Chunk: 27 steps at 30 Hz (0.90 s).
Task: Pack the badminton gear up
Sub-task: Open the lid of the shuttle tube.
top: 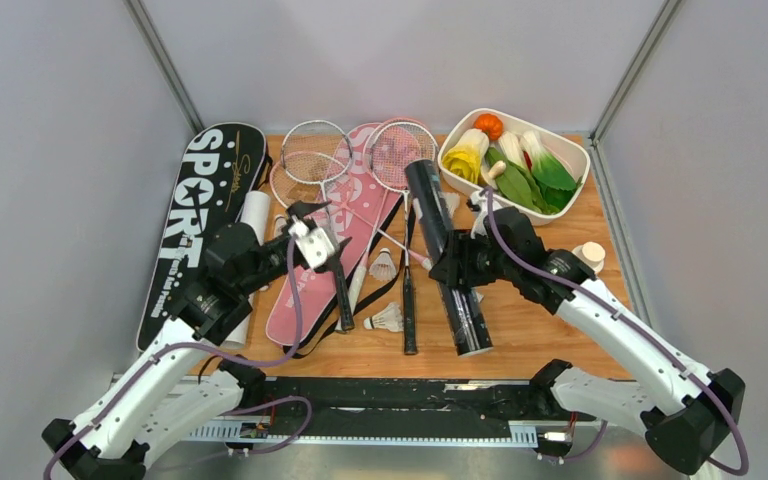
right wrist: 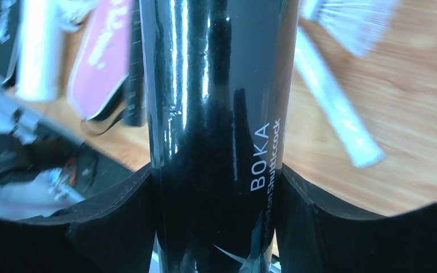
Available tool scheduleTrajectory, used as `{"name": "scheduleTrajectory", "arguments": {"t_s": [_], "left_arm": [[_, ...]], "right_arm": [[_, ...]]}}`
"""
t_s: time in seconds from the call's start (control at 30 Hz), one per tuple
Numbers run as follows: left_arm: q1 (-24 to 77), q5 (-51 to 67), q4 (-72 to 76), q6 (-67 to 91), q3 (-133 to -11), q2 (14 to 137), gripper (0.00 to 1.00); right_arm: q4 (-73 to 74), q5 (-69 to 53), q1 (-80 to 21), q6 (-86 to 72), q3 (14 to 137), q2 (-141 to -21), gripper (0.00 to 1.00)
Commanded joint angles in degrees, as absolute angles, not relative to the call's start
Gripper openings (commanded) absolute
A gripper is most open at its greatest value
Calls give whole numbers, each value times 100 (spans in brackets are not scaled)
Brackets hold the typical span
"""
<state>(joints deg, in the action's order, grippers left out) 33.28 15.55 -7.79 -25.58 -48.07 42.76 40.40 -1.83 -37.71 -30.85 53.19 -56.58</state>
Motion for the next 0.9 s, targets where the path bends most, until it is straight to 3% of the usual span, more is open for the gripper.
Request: {"name": "scheduleTrajectory", "arguments": {"t_s": [0.0, 0.17, 0.43, 0.87], "left_arm": [[3699, 2592, -507, -5411, -4352, 3924, 79], [4550, 2737, -1206, -6201, -4538, 3806, 78], [6350, 527, -2779, -6875, -5147, 4606, 79], [6502, 136, -3471, -6598, -5615, 5726, 81]], "right_arm": [[3415, -2333, -3779, -2337, 5843, -5909, 47], [3355, -3791, -3778, -2439, 5875, -6320, 47], [3386, -4696, -3803, -2380, 5982, -6889, 44], [3404, -4803, -4169, -2351, 6014, -7048, 42]]}}
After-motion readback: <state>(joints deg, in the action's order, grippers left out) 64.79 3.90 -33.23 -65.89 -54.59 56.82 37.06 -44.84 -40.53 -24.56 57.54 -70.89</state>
